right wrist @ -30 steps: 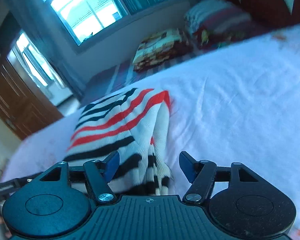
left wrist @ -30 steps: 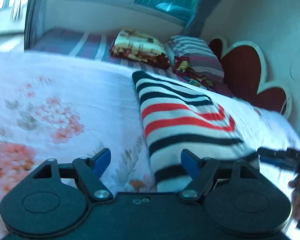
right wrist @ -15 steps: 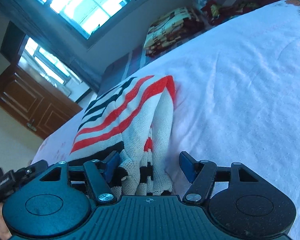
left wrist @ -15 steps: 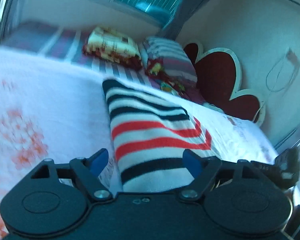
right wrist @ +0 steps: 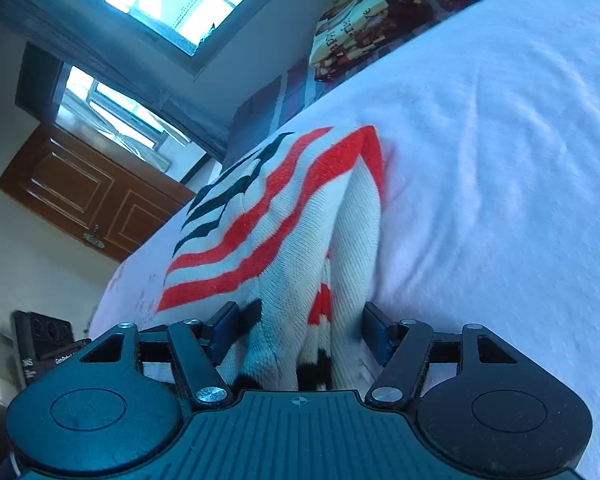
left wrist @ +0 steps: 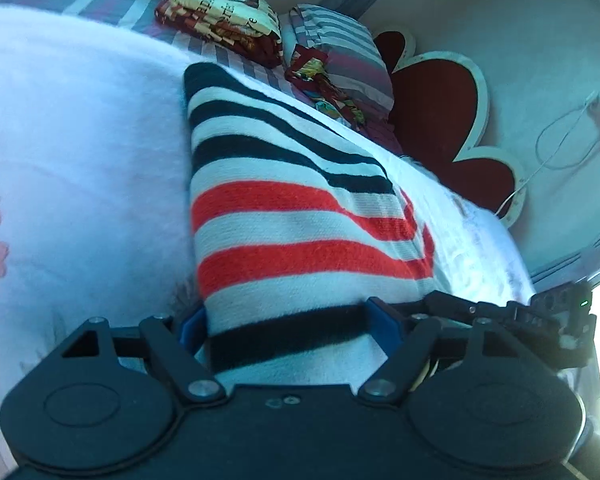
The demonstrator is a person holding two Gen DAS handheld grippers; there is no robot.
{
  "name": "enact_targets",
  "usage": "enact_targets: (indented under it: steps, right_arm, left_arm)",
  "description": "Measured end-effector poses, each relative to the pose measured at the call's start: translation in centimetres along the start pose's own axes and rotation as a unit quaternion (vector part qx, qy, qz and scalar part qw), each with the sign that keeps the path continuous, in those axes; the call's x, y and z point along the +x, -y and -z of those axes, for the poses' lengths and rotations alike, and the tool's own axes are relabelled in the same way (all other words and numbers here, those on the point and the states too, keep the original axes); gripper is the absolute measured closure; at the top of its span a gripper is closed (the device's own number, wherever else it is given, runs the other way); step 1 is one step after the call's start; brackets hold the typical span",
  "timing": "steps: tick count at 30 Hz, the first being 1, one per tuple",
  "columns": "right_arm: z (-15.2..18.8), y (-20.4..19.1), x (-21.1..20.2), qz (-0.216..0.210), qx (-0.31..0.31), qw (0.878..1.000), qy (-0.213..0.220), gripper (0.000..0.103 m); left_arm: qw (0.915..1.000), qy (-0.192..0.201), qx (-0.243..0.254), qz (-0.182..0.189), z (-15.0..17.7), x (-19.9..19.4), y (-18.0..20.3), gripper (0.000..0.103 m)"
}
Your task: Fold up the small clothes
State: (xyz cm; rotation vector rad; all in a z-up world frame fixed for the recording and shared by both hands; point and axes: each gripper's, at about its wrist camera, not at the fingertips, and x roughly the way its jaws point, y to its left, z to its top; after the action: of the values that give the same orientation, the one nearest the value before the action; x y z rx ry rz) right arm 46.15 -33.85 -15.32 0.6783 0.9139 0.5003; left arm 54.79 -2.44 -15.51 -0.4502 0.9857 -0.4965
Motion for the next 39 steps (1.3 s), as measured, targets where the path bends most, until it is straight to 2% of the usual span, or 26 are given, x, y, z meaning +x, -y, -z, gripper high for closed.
enact_targets:
  steps: [2, 3, 4, 5, 6, 7, 8, 12, 16, 19, 25, 32, 36, 39]
  right_arm:
    - [0.2, -1.0, 0.3, 0.02, -0.033, 0.999, -0.002, 0.041]
    - [0.4, -1.6, 0.6, 0.038, -0.054, 0.998, -0.002, 0.048]
    - [0.6, -2.3, 0.7, 0.058, -0.078, 0.995, -0.002, 0.05]
    - [1.0, -3.1, 0.7, 0.073, -0.098, 0.993, 0.0, 0.058]
    - [1.4, -4.0, 0.7, 0.086, -0.121, 0.989, 0.006, 0.065]
    - [1.9, -5.1, 0.6, 0.102, -0.148, 0.984, 0.014, 0.067]
    - [2.4, -6.2, 0.5, 0.117, -0.171, 0.978, 0.022, 0.069]
    - [4.0, -9.3, -0.4, 0.139, -0.217, 0.965, 0.052, 0.071]
    - [5.5, -12.5, -0.4, 0.143, -0.253, 0.955, 0.062, 0.071]
    - [6.8, -14.9, 0.0, 0.134, -0.264, 0.953, 0.066, 0.071]
    - [10.1, -21.2, 3.1, 0.114, -0.298, 0.946, 0.063, 0.071]
    - [15.5, -28.4, 9.7, 0.068, -0.296, 0.952, 0.047, 0.071]
    - [18.4, -30.7, 13.8, 0.046, -0.291, 0.955, 0.027, 0.071]
    - [20.0, -30.5, 16.4, 0.05, -0.274, 0.96, 0.006, 0.071]
  left_arm:
    - [0.9997, 0.003, 0.019, -0.018, 0.1, 0.3, 0.9, 0.025]
    - [0.9991, 0.002, 0.03, -0.028, 0.1, 0.3, 1.3, 0.026]
    - [0.9981, 0.003, 0.045, -0.042, 0.2, 0.4, 2.0, 0.03]
    - [0.9966, 0.006, 0.062, -0.054, 0.3, 0.3, 2.6, 0.032]
    - [0.9947, 0.011, 0.078, -0.065, 0.3, 0.2, 3.3, 0.042]
    - [0.992, 0.018, 0.1, -0.075, 0.3, -0.1, 4.2, 0.049]
    - [0.9889, 0.022, 0.119, -0.086, 0.4, -0.4, 5.0, 0.051]
    - [0.9811, 0.032, 0.16, -0.104, 0.7, -1.5, 6.6, 0.054]
    - [0.978, 0.053, 0.173, -0.105, 1.1, -3.8, 7.5, 0.054]
    - [0.9763, 0.067, 0.175, -0.109, 1.8, -6.0, 7.2, 0.054]
    - [0.966, 0.083, 0.197, -0.145, 3.1, -11.5, 4.9, 0.054]
    - [0.9614, 0.082, 0.181, -0.191, 4.9, -19.3, -1.5, 0.054]
    - [0.9637, 0.07, 0.155, -0.206, 6.0, -22.4, -5.5, 0.054]
    - [0.9676, 0.054, 0.134, -0.207, 6.7, -22.5, -8.3, 0.053]
